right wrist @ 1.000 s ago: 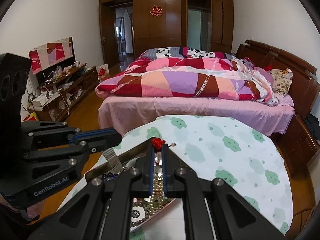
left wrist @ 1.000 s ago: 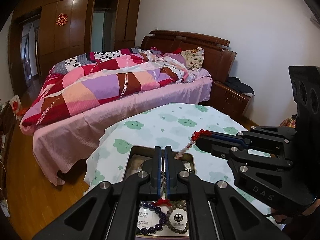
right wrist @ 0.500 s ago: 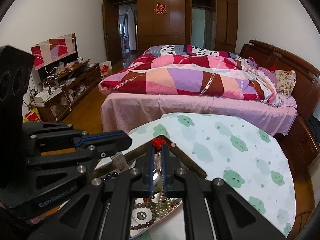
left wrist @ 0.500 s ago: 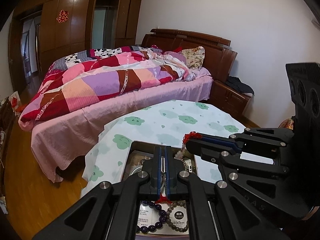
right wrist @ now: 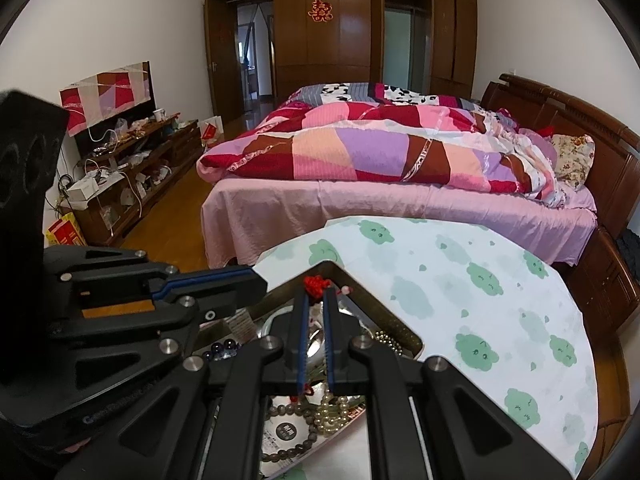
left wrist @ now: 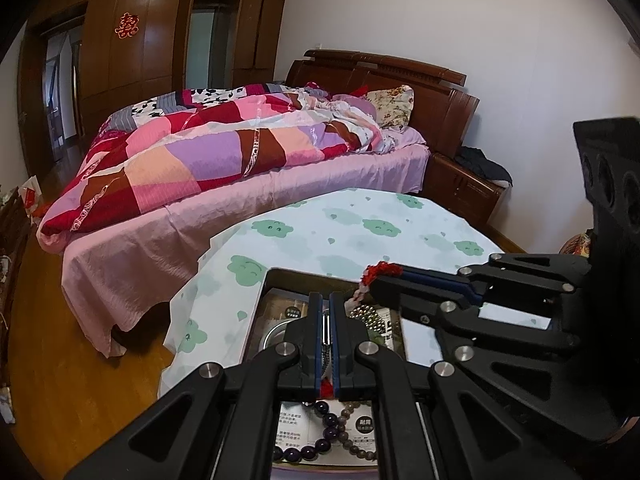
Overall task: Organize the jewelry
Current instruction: 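Lower the pendant and watch into the tin and open both grippers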
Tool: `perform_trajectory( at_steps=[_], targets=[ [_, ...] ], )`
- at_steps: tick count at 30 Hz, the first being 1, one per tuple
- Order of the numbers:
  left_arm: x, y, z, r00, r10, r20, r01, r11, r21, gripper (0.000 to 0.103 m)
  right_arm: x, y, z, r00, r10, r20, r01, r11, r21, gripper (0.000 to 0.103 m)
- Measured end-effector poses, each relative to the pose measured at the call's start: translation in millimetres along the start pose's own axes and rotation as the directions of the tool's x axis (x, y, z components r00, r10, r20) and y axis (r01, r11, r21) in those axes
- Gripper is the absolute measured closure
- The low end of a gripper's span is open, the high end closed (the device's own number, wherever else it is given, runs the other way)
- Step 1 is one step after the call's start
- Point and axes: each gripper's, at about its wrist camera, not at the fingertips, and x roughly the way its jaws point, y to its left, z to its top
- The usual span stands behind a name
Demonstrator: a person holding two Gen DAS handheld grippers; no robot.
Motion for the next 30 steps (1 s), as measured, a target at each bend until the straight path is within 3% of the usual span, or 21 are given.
perform_trajectory(
  at_steps=[20,30],
  targets=[
    [42,3,-37,0.992,0.076,-0.098,-0.076,0.997,0.012,0.101,35,-9,-37,0.994,0.001,-0.112,0.006,0.998,0.061,0.095],
    [48,2,-45,0.991,0.096,-0.096,-0.096,0.995,0.002,0.101,49,-15,-52,0.987,-0.007,-0.159,0.021,0.996,0.09,0.094]
  ],
)
